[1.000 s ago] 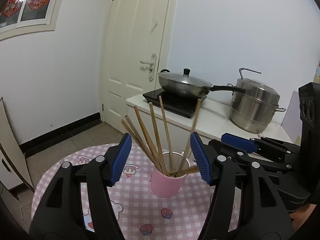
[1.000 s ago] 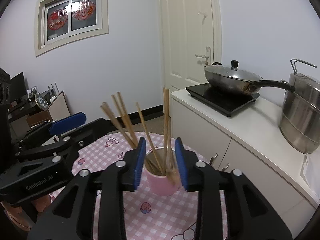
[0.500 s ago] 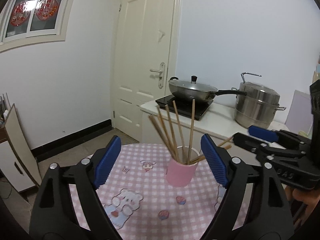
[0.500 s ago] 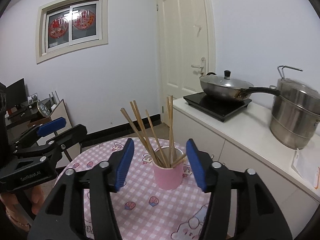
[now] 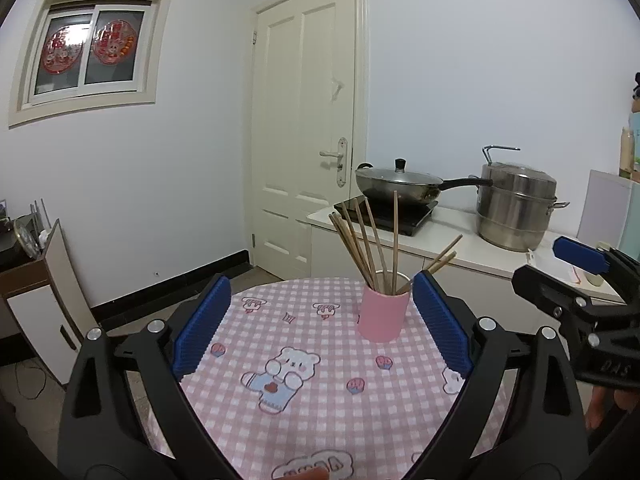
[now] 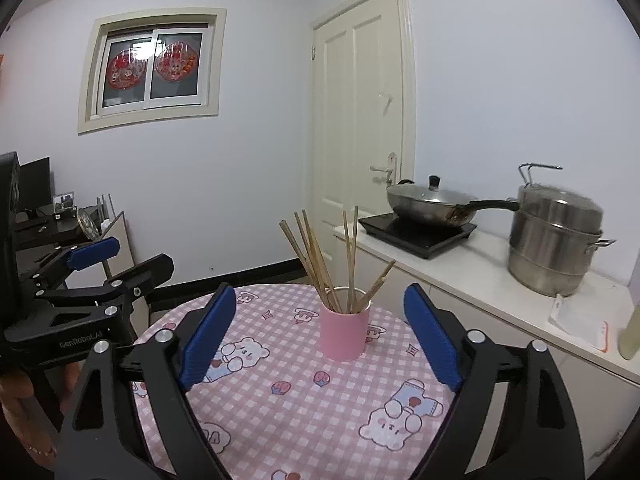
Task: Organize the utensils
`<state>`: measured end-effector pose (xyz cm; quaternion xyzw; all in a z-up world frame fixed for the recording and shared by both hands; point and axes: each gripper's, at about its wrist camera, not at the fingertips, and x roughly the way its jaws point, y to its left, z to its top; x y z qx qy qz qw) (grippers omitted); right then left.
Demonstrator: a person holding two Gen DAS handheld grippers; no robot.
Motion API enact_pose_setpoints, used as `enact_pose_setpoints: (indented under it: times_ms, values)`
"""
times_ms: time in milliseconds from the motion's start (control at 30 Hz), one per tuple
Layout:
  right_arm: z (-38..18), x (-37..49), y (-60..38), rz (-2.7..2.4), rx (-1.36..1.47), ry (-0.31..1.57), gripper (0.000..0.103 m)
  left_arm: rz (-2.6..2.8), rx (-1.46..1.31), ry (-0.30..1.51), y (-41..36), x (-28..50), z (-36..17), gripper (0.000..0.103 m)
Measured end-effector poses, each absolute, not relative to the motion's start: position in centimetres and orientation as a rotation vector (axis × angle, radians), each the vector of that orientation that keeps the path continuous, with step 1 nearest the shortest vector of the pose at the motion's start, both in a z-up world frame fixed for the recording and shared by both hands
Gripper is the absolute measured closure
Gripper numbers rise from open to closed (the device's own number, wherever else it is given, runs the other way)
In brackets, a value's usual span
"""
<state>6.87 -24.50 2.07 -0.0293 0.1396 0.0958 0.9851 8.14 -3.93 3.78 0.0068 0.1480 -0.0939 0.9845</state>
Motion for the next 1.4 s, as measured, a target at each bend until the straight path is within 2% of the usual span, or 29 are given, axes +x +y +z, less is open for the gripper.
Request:
enact_pose_setpoints:
  times_ms: [200,667,1400]
  values:
    - [1.7,3.9,-23.9,0.159,-0.049,0.229,0.012,-0.173,0.012,0.268,-3.0,4.9,3.8,0.011]
    - [2.0,-0.5,-22.9,0.154,-0.031,0.141,0.010,-0.134,-0.008,0.165,-1.4,-0.6,4.6,0.010]
    - [2.2,-2.2,-22.9,0.142,-0.036,0.076,0.008,-0.127,0.004,0.076,-1.0,-3.5,5.4,0.007]
